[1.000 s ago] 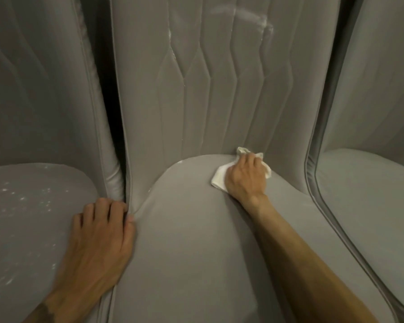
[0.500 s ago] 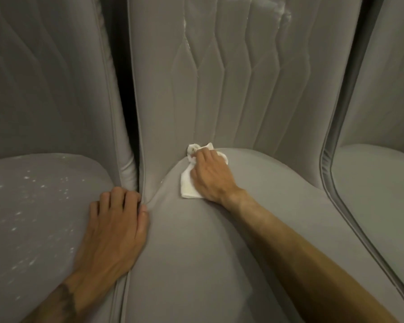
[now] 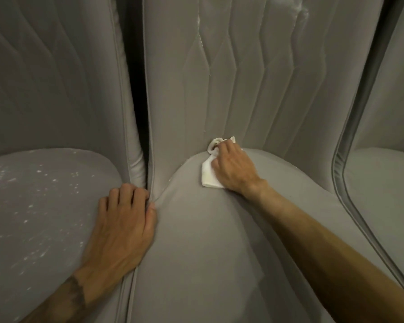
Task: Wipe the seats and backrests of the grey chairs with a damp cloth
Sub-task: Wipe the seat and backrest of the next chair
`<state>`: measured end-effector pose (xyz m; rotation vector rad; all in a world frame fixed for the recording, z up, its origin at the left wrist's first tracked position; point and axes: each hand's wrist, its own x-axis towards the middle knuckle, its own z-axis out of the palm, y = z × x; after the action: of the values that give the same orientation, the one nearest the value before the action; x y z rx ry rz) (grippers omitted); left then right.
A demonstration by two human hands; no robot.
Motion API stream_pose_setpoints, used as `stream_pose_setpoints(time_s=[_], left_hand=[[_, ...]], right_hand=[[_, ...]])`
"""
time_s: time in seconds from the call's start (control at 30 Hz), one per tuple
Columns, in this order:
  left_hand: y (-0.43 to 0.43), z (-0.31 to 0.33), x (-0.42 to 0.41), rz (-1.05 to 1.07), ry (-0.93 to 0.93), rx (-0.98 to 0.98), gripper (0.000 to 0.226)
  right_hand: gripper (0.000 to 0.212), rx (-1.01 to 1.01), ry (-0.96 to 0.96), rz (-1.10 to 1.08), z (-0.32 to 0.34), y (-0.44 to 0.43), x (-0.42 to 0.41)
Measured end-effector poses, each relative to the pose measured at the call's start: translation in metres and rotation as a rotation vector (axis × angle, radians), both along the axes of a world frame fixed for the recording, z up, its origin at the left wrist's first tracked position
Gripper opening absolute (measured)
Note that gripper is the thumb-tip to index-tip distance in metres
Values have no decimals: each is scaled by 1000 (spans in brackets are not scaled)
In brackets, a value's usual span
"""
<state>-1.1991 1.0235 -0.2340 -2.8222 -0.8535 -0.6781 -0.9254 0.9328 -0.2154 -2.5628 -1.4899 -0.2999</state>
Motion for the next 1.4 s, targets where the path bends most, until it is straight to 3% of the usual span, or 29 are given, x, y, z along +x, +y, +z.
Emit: stream_pose_setpoints(time_s=[0.07,0.23,0.4,0.57,0.73,0.87,1.03,1.2,1.33,1.4], left_hand=[[0,-1,-1,-3,6,0,20],[1,-2,0,-7,14,-3,23],[1,-1,0,5,23,-4,21],[1,-1,-1,9,40,-9,23],[0,0,-1,12,41,-15,23],[1,-3,0,13,22,-20,23],[2,-6,-1,10,28,-42,23],[2,-4,0,19,42,-44,20],[2,-3,-1,17,43,-67,22],[1,-3,0,22,57,-78,23]], right_hand=[[35,3,10,-58,-1,7,-9],[25,23,107,286,-4,10,-47],[28,23,86,83,2,17,-29],[18,43,119,397,-7,5,-60],[31,33,101,197,1,16,-49],[30,24,169,438,-4,0,-66],[22,50,143,303,0,12,-65],[24,42,205,538,-4,-8,-84],[25,68,150,367,2,4,-81],[30,39,147,429,-2,0,-94]])
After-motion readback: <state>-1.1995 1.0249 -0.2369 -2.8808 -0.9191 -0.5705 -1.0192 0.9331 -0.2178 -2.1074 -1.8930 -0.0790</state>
